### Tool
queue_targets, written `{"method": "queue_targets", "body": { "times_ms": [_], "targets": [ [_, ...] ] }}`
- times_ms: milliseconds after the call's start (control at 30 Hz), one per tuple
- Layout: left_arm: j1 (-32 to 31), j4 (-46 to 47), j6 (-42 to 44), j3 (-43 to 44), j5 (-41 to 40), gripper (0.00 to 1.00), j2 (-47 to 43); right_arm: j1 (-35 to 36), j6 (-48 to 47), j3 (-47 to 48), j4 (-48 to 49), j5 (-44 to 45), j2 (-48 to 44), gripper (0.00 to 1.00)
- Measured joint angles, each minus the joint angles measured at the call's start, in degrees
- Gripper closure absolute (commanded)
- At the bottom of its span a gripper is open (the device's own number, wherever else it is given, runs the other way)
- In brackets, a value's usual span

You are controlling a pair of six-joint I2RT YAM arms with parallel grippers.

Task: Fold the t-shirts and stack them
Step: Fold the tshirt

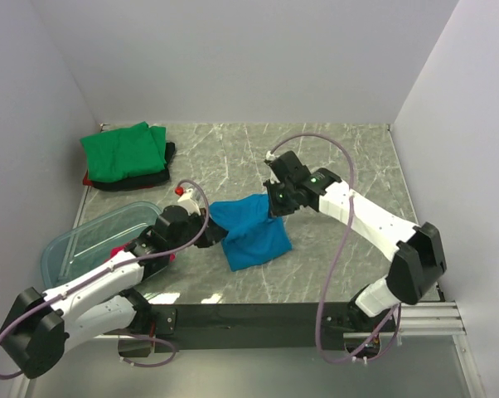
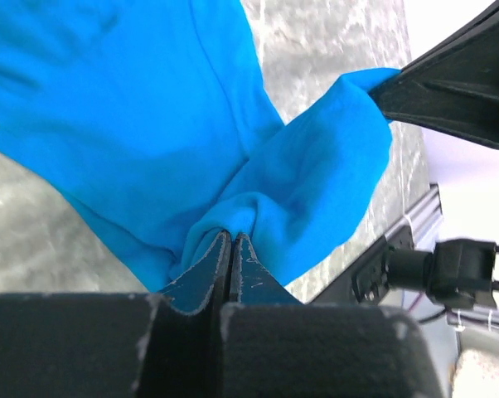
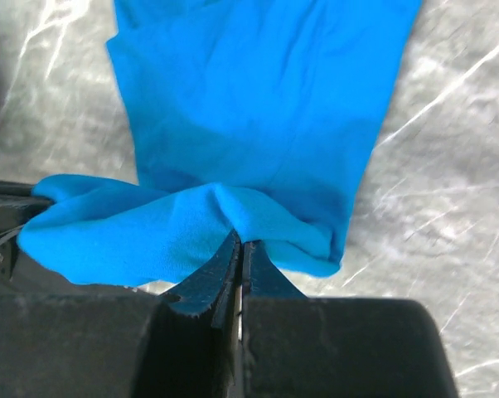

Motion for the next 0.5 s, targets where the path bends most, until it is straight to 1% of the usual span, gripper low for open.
{"method": "queue_targets", "body": {
  "times_ms": [167,333,500],
  "targets": [
    [4.3,1.8,1.9,1.1,2.6,0.99,4.2,-2.3,-1.7,4.0,0.2,-0.5,5.9,1.0],
    [7.4,4.0,3.3,1.7,4.8,1.0,8.7,-4.0,-3.2,8.5,0.3,-1.8,12.2,1.0],
    [10.0,6.2,4.3,2.1,6.9,0.99,13.2,-5.4,-4.1,10.9,0.3,-2.6,17.4,1.0]
  ]
}}
